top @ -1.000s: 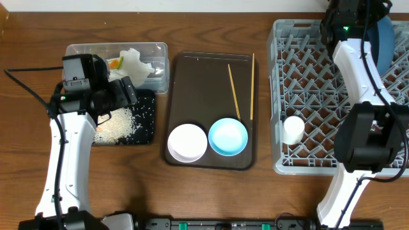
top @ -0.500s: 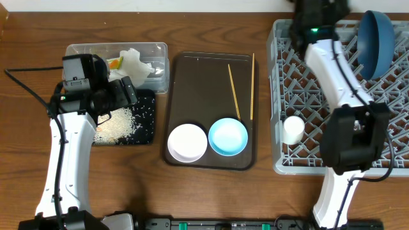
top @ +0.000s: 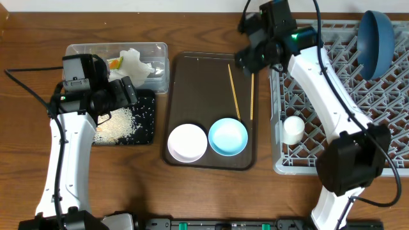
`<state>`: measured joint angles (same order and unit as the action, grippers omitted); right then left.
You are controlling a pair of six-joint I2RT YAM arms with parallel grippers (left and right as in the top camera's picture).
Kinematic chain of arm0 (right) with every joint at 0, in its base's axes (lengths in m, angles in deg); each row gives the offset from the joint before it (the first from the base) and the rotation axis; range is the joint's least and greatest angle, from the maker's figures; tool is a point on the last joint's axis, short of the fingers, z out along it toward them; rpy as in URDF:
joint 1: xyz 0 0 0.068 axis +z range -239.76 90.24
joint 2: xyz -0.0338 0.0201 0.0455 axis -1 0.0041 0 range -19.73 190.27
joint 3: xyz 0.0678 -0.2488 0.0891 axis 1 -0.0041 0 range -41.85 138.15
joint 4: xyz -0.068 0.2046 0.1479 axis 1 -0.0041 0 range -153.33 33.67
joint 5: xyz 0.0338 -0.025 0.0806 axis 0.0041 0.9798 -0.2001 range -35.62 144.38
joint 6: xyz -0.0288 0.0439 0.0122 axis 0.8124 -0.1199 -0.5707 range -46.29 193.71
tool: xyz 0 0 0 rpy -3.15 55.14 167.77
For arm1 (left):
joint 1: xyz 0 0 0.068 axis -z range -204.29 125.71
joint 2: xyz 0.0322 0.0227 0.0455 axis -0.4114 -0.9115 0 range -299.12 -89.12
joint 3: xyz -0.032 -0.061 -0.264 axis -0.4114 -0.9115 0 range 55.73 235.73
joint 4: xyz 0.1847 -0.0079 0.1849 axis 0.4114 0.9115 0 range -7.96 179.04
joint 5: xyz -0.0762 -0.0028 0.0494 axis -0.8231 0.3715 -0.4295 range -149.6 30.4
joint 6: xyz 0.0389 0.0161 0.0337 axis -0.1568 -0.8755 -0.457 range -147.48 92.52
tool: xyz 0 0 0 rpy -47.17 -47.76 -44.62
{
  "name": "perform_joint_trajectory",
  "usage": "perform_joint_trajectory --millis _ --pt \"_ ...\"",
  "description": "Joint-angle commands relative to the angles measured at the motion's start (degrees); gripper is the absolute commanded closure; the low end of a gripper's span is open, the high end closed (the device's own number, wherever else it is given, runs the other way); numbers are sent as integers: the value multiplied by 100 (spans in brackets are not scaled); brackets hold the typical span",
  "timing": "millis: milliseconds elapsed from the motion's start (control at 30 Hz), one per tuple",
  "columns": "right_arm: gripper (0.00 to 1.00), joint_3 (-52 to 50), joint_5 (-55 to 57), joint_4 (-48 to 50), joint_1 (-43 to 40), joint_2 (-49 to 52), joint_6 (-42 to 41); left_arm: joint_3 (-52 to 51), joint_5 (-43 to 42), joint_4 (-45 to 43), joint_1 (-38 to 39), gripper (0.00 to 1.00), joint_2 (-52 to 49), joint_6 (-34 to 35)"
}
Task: Sort waste into correct bins and load items into the dishwasher rack
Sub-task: 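Reach the right gripper to the light-blue bowl and grasp it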
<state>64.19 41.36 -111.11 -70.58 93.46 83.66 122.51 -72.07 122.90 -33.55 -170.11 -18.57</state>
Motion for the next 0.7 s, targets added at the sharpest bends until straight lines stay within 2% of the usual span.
perform_joint_trajectory --millis 0,100,233,333,633,667 --pt "35 -111 -1056 -527 157 37 -380 31 55 4 -22 7 -20 -74" --pt "43 -481 -1051 -872 256 39 -435 31 55 4 -22 7 -20 -76" --pt "58 -1137 -966 -793 332 39 -435 31 55 4 -22 7 -20 -74" --pt "62 -1539 -953 -675 330 39 -439 31 55 4 -22 7 -20 -76" --pt "65 -2511 -946 -293 468 39 -435 31 55 4 -22 7 -20 -74" --pt "68 -2586 -944 -249 492 39 -435 31 55 4 -22 7 -20 -74"
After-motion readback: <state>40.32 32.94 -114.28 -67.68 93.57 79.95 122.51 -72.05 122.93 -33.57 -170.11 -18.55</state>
